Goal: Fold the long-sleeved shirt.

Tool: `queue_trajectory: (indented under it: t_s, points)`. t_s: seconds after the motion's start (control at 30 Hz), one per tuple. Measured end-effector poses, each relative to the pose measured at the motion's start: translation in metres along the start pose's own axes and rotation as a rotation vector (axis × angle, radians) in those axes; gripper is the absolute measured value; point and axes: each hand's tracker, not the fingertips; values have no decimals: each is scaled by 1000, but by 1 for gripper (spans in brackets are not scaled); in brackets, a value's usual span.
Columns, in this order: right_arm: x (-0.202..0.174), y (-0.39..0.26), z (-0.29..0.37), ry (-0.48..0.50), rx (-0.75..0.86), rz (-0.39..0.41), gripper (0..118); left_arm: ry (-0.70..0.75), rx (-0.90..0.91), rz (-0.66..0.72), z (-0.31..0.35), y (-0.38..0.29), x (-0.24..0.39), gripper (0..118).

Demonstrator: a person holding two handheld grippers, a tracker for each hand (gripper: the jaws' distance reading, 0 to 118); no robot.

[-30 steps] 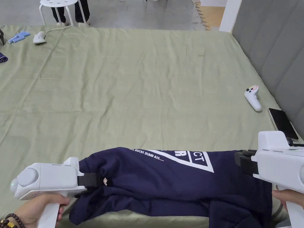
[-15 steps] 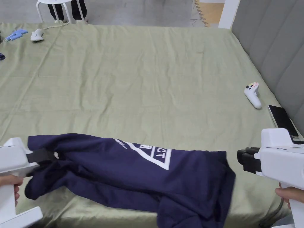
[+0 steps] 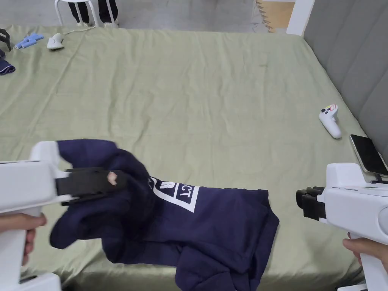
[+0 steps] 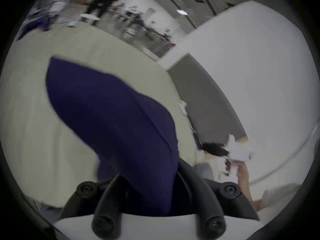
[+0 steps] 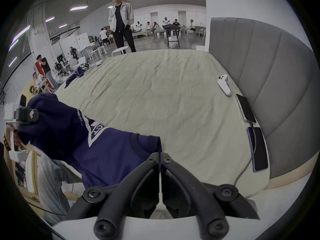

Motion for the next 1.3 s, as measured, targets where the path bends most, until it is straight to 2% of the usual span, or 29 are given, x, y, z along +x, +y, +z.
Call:
queue_trajectory:
  t_s: [0.07,0.23,0.27,0.3,0.33,0.37,0.43,0.5,0.57,0.7,0.73,0.77,0.8,0.83,0.87,0.93,1.1,1.17,1.23,1.3]
  points:
    - [1,-3,2,5,3,-6,1,-35,-82,-59,-36,-13,32,18]
    - [11,-11,9,-6,7,-30,1,47,-287,-54,-165,-58,61,20]
    - [14,-13,12,-12,6,-47,1,68,-329,-51,-193,-68,59,29]
    - [18,-16,16,-17,14,-64,1,86,-373,-18,-216,-78,51,58]
    - [21,-18,20,-19,22,-76,1,102,-408,13,-233,-85,43,78]
    - [24,-21,25,-18,30,-87,1,86,-414,54,-247,-92,35,85]
    - [31,-26,33,-19,39,-114,1,-38,-311,121,-245,-94,32,98]
    - [37,-32,37,-25,41,-129,1,-61,-281,153,-234,-85,35,100]
    - [42,-36,38,-36,35,-139,1,-80,-265,129,-215,-72,39,100]
    - [47,-43,36,-45,29,-156,1,-25,-69,53,-150,-38,46,101]
    - [48,-44,35,-42,29,-162,1,-12,-32,56,-135,-32,46,99]
    - [48,-45,35,-40,30,-166,1,10,-9,64,-120,-26,43,92]
    - [48,-45,35,-38,31,-168,1,36,10,61,-107,-23,41,59]
    - [47,-45,35,-36,31,-170,1,68,16,40,-100,-22,42,17]
    - [47,-45,34,-36,31,-172,1,131,21,-15,-100,-27,46,6]
    - [46,-45,32,-34,31,-176,1,224,1,-116,-105,-33,52,5]
    - [43,-46,30,-34,25,-180,1,217,-216,-182,-171,-81,71,5]
    - [43,-48,33,-30,24,-180,1,130,-321,-180,-202,-114,85,5]
    - [44,-51,35,-33,22,-186,1,101,-349,-207,-235,-139,102,5]
    - [45,-54,37,-47,14,-191,1,172,-320,-304,-268,-153,114,5]
